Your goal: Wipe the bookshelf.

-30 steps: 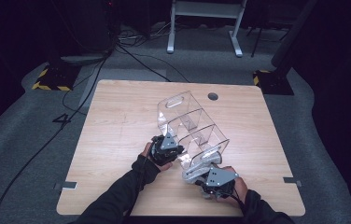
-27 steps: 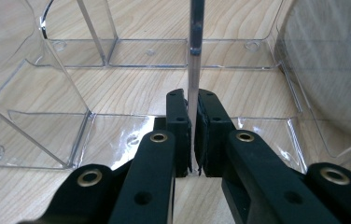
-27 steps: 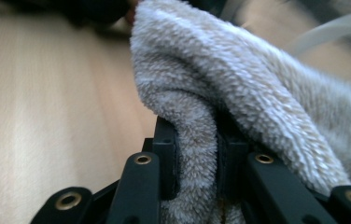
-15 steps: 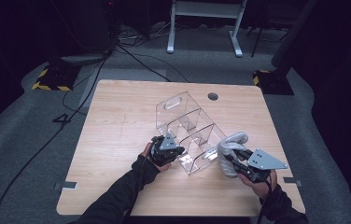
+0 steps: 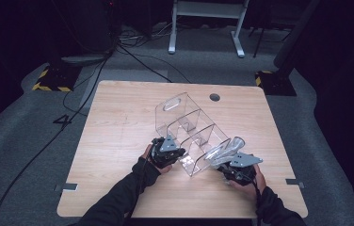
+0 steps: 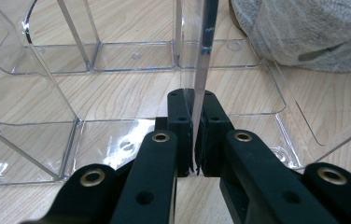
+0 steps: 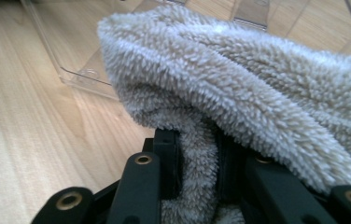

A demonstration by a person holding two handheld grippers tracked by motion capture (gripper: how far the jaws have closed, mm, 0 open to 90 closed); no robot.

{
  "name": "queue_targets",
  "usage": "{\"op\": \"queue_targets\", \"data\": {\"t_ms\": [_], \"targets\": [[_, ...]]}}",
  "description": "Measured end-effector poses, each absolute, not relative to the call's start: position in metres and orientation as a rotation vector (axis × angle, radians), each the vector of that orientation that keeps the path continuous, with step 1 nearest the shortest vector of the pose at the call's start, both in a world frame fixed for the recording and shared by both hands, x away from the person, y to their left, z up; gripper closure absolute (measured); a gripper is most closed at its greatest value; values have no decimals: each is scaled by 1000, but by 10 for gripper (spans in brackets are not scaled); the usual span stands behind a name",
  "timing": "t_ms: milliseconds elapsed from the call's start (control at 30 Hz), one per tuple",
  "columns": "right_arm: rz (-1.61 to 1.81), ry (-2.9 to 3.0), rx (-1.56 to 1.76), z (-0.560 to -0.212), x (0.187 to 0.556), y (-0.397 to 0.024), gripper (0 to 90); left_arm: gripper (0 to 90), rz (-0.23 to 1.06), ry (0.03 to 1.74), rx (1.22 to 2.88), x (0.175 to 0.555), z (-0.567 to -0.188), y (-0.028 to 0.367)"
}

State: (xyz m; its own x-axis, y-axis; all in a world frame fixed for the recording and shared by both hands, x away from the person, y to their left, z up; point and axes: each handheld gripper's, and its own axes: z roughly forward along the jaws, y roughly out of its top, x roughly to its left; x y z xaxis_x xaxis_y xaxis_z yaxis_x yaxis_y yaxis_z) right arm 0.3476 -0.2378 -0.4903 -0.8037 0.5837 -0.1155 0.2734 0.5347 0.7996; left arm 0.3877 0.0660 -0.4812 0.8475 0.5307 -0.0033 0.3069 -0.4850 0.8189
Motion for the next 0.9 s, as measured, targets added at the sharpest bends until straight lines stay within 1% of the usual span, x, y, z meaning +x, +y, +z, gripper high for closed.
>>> {"op": "queue_targets", "data": {"t_ms": [67,300,400,433,500,600,633,667,733,767,900], "targets": [[1182,2430,634,-487,342,-233,748,863,327,609,2121,386,-481,65],[1304,2451,379,-466,307,-195,746,862,313,615,2111,384,-482,62],[1287,2496,340,-474,300,-180,747,863,312,613,2110,383,-482,62],[1252,2540,335,-487,301,-175,748,863,312,613,2110,383,-482,62],[1264,2556,348,-493,304,-175,750,863,307,616,2106,384,-482,62],[1269,2551,366,-488,307,-179,751,863,302,614,2104,384,-482,63],[1292,2500,400,-480,306,-186,751,863,299,607,2103,385,-482,64],[1292,2500,400,-480,306,-186,751,862,299,607,2103,385,-482,64],[1370,2385,469,-462,306,-203,751,862,301,612,2107,384,-482,63],[1370,2385,469,-462,306,-203,751,863,301,612,2107,384,-482,63],[1437,2187,589,-436,313,-237,750,862,303,608,2109,384,-482,63]]}}
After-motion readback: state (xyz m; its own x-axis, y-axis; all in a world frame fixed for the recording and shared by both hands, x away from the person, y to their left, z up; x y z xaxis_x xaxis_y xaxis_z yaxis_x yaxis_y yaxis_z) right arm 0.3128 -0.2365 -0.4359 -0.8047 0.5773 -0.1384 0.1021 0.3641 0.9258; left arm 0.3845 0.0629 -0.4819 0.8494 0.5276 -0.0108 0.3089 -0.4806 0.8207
